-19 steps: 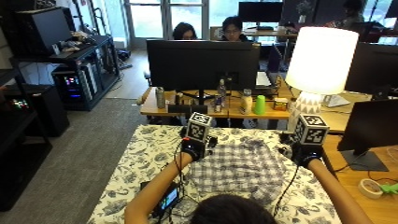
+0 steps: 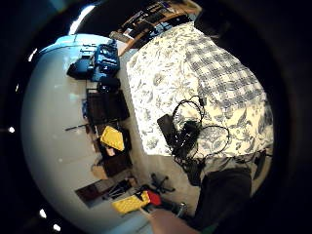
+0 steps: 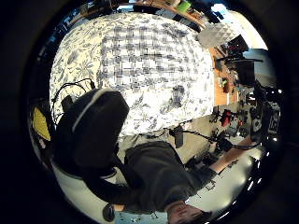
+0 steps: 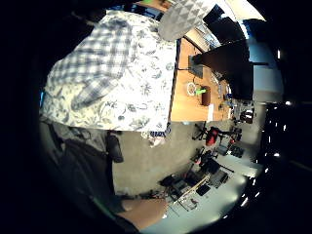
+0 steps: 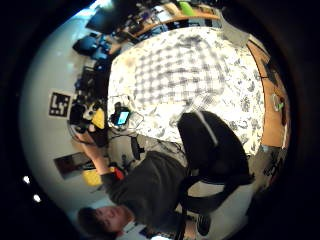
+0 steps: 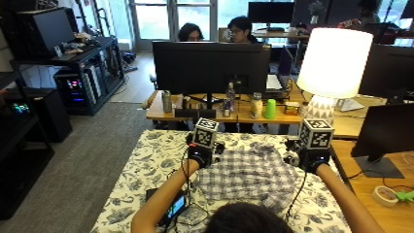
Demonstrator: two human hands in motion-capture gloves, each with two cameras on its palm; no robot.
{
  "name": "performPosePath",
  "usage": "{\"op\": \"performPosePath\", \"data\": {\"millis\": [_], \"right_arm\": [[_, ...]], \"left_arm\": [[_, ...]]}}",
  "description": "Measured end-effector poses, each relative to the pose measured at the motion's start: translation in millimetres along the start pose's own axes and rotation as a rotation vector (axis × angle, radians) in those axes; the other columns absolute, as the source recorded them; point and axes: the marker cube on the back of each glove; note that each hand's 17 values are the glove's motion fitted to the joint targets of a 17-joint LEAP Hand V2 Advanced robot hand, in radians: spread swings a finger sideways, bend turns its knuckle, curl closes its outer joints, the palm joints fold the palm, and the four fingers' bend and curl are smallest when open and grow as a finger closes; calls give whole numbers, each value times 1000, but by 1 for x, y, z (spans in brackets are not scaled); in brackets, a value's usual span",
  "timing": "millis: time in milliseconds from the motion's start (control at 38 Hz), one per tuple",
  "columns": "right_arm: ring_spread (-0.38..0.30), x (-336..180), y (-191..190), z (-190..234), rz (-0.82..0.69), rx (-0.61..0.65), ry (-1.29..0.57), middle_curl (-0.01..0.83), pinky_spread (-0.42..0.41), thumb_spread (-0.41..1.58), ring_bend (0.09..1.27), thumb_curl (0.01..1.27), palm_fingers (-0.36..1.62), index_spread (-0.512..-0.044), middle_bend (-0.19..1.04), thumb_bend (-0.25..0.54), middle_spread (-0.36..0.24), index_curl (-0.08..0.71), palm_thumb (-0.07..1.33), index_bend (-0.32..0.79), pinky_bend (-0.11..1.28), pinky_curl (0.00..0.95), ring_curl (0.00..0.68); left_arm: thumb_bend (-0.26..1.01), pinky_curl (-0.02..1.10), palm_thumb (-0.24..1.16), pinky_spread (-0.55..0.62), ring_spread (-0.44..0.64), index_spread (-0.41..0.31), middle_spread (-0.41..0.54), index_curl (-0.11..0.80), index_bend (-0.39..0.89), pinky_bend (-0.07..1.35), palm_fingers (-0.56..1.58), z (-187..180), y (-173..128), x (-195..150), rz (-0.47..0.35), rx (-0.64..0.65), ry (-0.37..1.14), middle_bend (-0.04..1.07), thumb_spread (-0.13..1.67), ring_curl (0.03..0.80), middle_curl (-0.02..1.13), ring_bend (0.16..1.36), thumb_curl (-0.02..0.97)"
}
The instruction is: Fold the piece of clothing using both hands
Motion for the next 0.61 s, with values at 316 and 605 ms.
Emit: {"op": "performPosePath", "data": {"millis": [316,605], "right_arm": [[71,14,-24,42,-14,-65,6,263,199,1146,408,157,369,-321,188,149,4,210,445,112,538,307,261],[79,28,-35,67,0,-107,7,296,207,1137,417,184,345,-329,191,72,10,219,455,123,557,329,283]], "left_arm": [[-28,299,94,294,297,32,206,172,131,613,131,74,-28,37,130,-94,59,175,1054,260,197,659,134],[-20,343,96,253,299,13,215,181,94,727,109,160,-22,68,161,-336,129,151,996,273,217,678,181]]}}
